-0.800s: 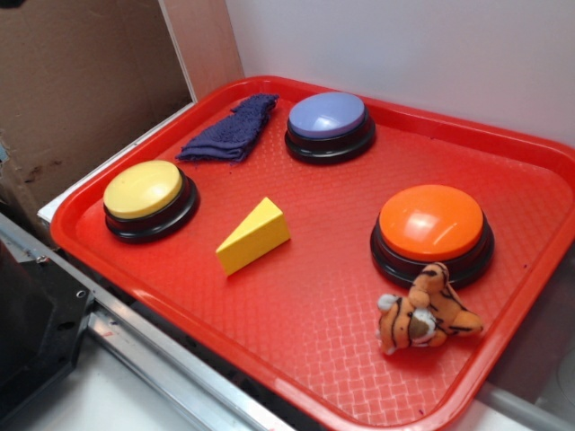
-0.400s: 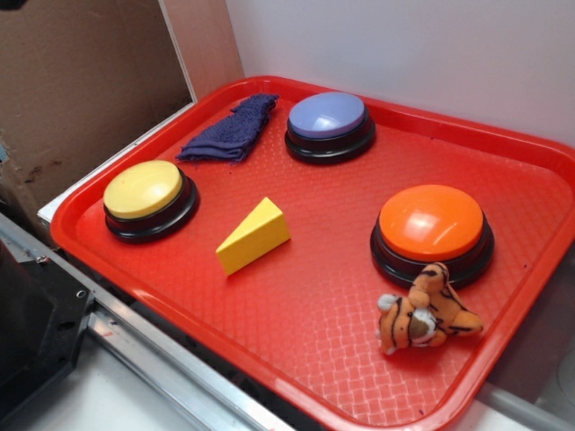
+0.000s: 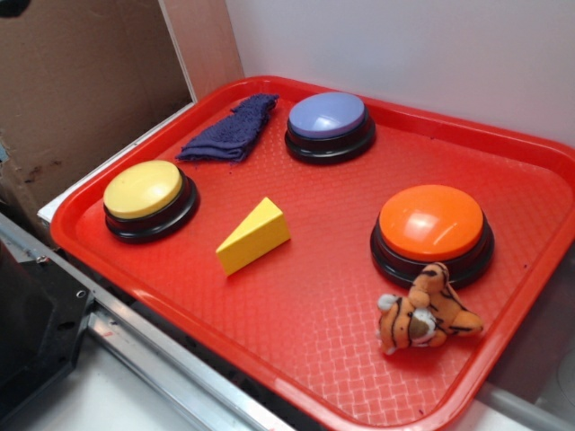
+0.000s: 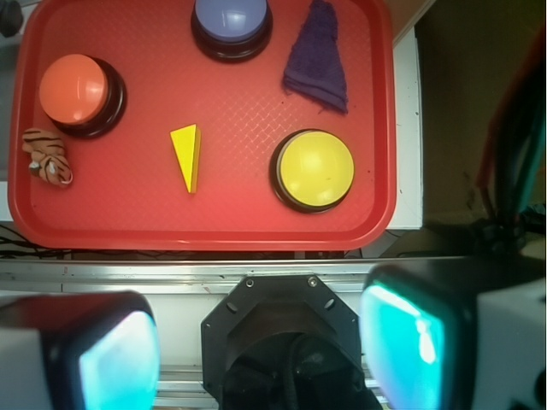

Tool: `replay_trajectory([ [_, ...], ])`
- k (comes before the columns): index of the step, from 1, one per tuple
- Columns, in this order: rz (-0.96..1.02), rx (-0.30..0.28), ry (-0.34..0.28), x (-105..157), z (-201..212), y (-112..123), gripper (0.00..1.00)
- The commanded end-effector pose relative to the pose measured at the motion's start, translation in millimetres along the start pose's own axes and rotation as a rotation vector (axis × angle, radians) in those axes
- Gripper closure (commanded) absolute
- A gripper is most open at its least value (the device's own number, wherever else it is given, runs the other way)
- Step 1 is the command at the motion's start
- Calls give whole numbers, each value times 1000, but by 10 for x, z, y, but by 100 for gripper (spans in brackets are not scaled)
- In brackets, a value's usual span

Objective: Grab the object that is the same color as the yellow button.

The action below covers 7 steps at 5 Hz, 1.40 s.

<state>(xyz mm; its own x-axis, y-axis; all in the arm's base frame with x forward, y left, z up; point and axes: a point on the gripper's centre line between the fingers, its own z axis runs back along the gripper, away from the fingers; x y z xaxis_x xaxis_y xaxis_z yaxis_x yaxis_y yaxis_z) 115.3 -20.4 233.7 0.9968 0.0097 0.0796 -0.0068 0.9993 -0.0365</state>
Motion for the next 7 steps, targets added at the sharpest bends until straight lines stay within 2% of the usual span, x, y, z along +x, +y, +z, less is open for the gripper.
replay_trajectory([
  [1,-122,-41,-82,715,115,-73,0],
  [2,-209,-64,-8,1045,-229,-233,0],
  [3,-312,-67,75,1134,-634,-454,0],
  [4,-369,-49,145,1054,-946,-593,0],
  [5,-399,-54,214,871,-1178,-588,0],
  [6,-325,-95,237,623,-1254,-390,0],
  [7,-341,-141,274,615,-1518,-364,0],
])
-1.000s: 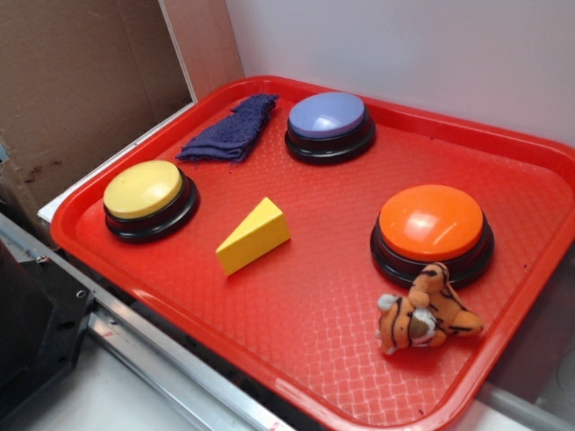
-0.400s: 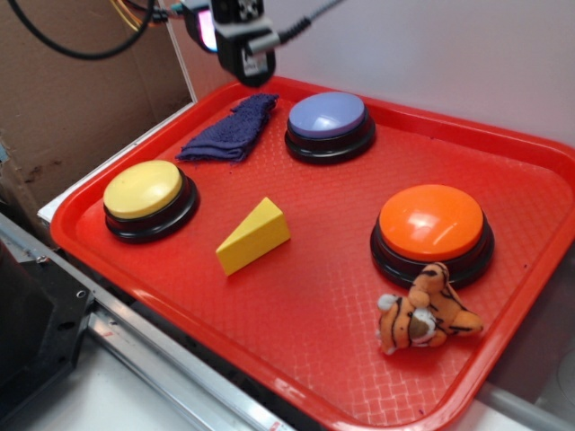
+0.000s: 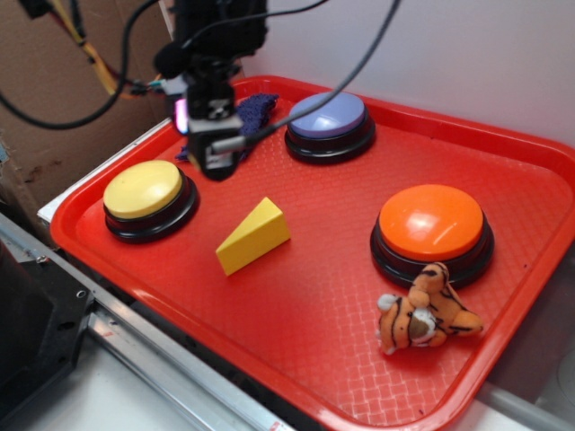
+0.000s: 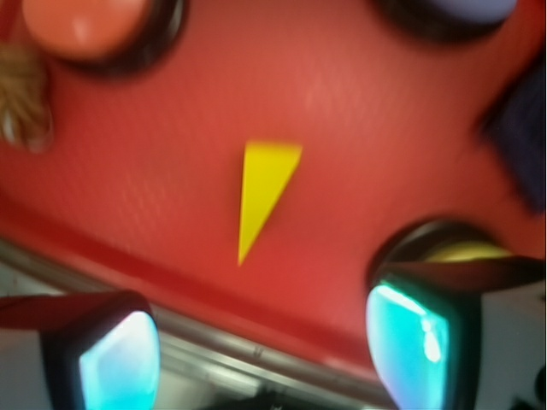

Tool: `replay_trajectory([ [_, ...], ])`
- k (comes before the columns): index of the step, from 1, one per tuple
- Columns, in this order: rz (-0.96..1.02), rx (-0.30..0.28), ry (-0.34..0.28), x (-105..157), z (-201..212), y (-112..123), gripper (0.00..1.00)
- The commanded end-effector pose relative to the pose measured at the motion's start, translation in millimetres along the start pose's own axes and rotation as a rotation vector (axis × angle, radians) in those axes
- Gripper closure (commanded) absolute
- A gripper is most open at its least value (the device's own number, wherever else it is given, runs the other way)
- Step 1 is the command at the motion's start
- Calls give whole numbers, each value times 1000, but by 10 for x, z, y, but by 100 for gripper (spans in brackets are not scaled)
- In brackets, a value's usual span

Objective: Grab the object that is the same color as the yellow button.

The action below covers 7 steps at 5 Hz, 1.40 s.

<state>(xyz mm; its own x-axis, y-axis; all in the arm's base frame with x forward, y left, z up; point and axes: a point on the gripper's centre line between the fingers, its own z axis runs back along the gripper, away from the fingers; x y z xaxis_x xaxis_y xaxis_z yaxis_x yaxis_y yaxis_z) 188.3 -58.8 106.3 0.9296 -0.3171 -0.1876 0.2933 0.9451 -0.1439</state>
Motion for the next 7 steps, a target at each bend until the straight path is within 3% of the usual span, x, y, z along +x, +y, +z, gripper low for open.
replay_trajectory([
  [1,-108,-46,22,245,-406,-106,0],
  [3,-165,-76,86,401,-684,-255,0],
  [6,-115,-132,152,306,-941,-188,0],
  [7,-77,-118,124,311,-972,-175,100],
])
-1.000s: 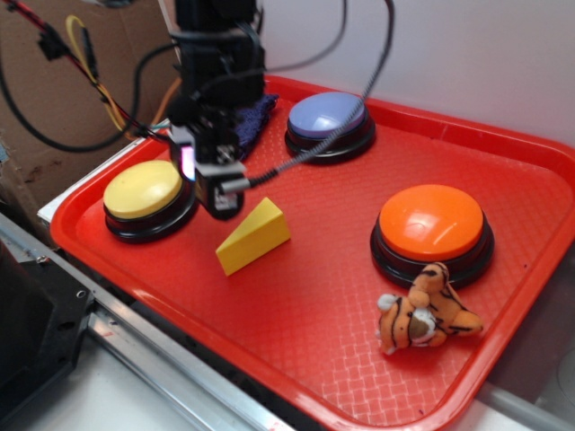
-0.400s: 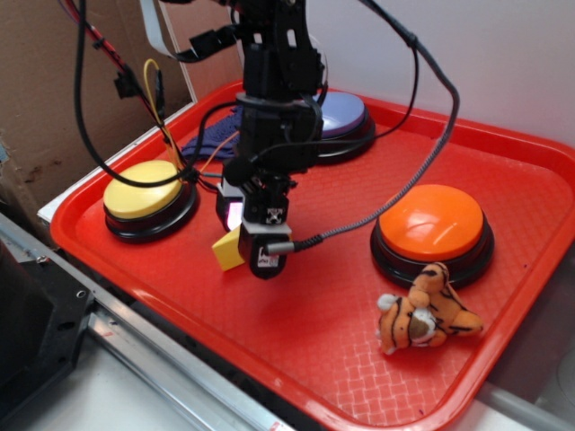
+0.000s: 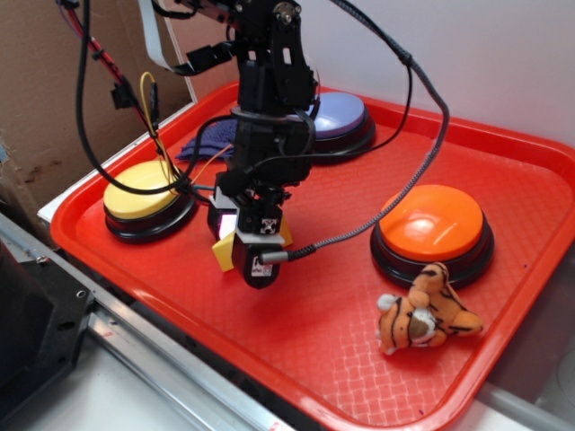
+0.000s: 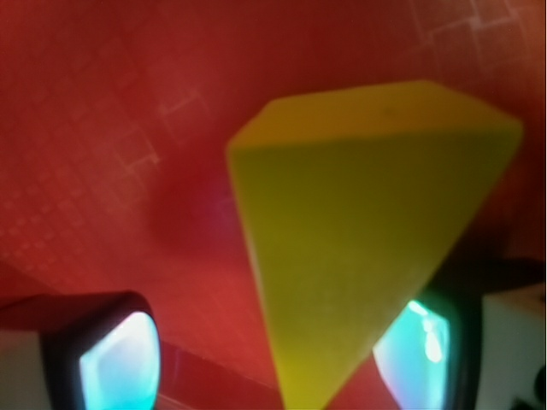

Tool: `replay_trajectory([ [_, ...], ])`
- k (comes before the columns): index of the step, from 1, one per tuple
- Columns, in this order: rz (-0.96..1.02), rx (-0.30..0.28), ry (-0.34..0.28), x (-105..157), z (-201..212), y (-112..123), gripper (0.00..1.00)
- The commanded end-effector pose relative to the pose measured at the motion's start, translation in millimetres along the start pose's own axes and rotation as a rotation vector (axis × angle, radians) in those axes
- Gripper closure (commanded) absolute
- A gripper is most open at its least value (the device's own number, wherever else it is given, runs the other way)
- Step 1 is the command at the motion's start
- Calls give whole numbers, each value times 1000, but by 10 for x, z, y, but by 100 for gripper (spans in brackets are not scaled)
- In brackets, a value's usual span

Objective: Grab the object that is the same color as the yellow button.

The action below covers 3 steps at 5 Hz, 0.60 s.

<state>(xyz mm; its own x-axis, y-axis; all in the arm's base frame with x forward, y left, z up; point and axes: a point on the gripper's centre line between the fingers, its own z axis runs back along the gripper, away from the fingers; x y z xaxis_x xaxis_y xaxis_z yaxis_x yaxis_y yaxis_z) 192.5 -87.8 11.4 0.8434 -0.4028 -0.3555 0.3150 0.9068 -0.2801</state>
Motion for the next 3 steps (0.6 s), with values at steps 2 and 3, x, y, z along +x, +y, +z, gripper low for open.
replay_trajectory([
  [2,38,45,-73,11,-39,-58,100],
  [3,46,57,-67,4,-41,-70,100],
])
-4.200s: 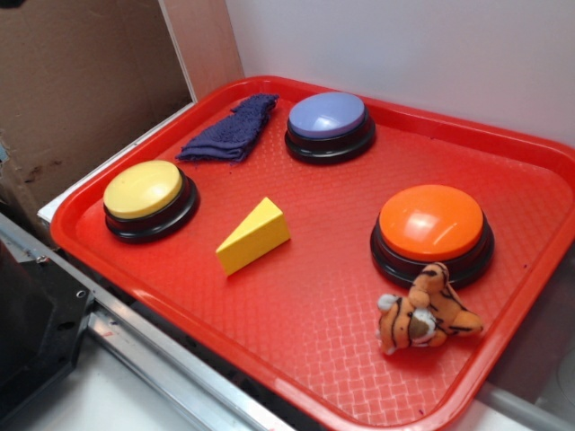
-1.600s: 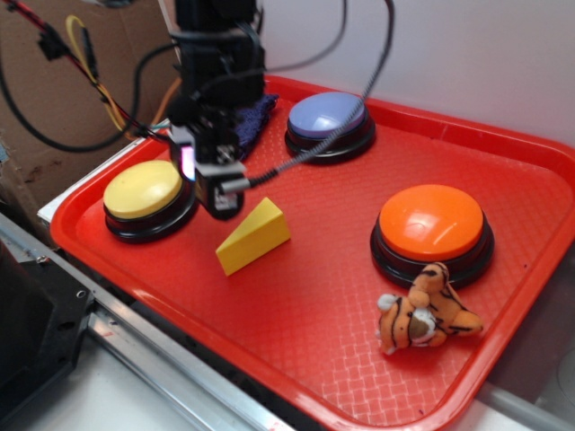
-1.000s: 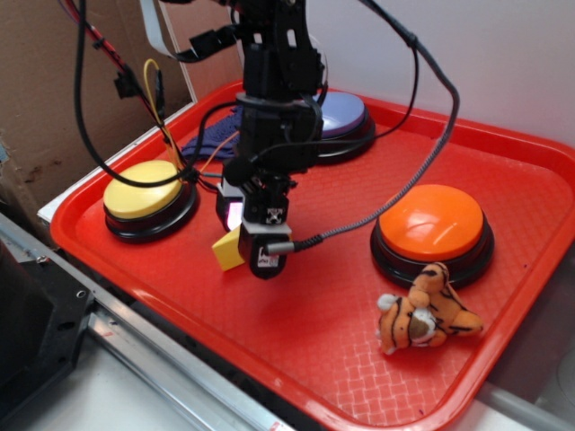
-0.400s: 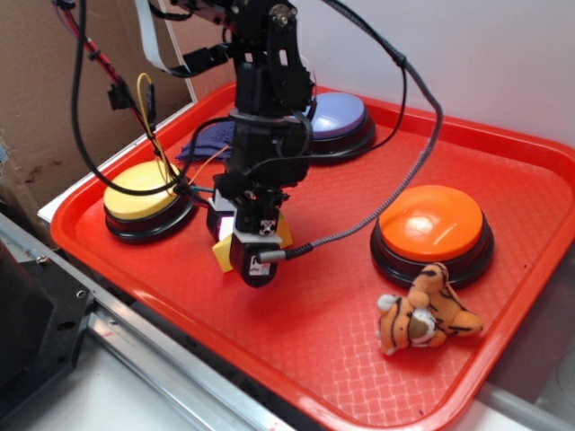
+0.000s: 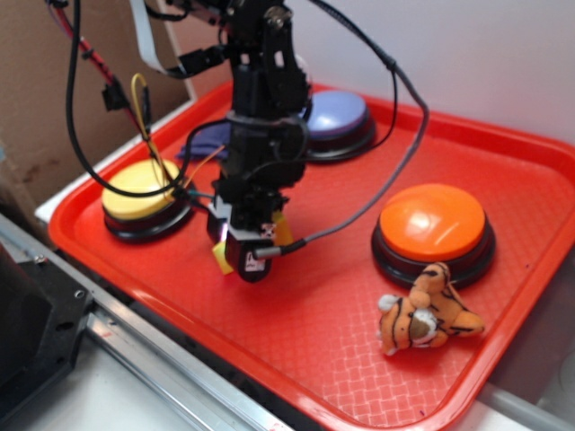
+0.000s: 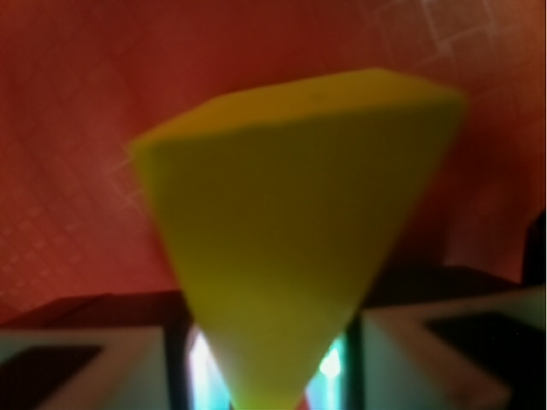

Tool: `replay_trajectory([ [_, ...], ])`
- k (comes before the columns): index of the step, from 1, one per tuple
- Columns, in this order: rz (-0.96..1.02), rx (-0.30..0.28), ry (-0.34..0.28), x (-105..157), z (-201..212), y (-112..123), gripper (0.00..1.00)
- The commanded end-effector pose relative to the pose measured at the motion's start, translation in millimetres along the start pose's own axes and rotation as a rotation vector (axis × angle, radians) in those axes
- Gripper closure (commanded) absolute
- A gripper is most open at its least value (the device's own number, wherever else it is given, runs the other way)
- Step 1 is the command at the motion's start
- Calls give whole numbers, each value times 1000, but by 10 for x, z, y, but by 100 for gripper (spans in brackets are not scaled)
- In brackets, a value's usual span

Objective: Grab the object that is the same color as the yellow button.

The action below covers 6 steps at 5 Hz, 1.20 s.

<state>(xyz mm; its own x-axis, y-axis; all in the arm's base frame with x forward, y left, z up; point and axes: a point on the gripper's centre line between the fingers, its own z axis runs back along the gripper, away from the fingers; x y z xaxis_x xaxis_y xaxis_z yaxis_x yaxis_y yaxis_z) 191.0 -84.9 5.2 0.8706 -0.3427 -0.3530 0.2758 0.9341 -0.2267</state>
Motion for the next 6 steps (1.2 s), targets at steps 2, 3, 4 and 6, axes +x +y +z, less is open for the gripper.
replay_trajectory([
  [2,64,82,-224,-269,704,-95,100],
  [3,183,131,-406,-643,1101,-115,100],
  [4,221,148,-517,-1080,1452,-124,100],
  [6,144,205,-542,-1551,2304,-331,100],
])
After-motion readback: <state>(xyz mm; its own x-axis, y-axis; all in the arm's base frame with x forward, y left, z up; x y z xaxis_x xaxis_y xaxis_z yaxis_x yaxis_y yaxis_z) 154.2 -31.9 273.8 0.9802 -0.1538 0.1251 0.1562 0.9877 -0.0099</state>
